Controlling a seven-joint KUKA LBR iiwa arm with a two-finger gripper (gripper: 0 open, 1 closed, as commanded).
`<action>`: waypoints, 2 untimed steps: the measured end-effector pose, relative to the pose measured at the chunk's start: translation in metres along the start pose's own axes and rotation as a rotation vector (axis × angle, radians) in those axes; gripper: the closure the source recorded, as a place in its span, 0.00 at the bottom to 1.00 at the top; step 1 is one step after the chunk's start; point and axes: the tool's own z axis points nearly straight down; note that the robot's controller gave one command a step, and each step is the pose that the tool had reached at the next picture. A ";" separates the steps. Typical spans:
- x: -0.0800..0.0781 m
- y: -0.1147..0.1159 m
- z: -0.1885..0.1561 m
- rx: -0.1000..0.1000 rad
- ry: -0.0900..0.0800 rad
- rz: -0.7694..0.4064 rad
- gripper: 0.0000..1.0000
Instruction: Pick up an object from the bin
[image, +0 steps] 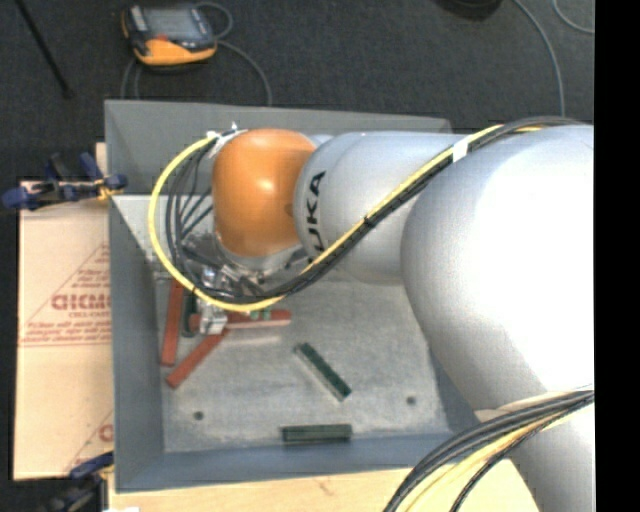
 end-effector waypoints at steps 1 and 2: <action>0.000 0.000 0.000 0.000 0.000 0.002 0.00; 0.000 0.000 0.000 -0.001 0.001 0.006 1.00</action>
Offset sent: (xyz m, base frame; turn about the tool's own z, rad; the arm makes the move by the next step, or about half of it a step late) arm 0.0000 0.0000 0.0000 0.0000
